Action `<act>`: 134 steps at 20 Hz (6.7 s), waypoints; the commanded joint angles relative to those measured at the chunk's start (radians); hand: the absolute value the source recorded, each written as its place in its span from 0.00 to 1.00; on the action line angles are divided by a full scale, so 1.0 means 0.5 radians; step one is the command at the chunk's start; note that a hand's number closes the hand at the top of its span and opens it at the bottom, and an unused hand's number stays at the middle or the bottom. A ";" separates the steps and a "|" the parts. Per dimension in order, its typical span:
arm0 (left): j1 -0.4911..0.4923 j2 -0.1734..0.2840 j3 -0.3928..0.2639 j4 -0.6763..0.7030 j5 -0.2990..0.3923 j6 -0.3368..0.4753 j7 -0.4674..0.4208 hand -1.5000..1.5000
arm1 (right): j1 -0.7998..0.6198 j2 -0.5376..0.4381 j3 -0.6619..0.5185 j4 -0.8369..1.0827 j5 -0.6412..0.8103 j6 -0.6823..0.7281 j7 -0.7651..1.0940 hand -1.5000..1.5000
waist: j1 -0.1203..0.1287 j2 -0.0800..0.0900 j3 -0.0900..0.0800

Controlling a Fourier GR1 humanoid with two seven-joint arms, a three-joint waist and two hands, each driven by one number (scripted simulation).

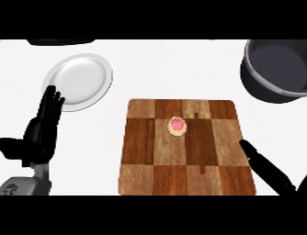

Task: Pick the cupcake from the cutting board and place it in the pot

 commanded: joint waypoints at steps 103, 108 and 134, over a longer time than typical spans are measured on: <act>0.131 -0.256 -0.015 -0.208 -0.296 -0.119 0.009 0.50 | -1.095 -0.659 -0.607 0.468 0.673 1.950 0.841 1.00 | 0.135 0.051 0.009; 0.176 -0.285 -0.073 -0.233 -0.346 -0.115 0.012 0.50 | -1.367 -0.672 -0.694 1.067 0.722 1.851 0.570 1.00 | 0.153 0.055 0.009; 0.064 -0.363 -0.113 -0.190 -0.378 -0.125 0.010 0.50 | -2.098 -0.862 -0.761 3.436 1.137 1.595 0.048 0.00 | 0.260 0.105 0.017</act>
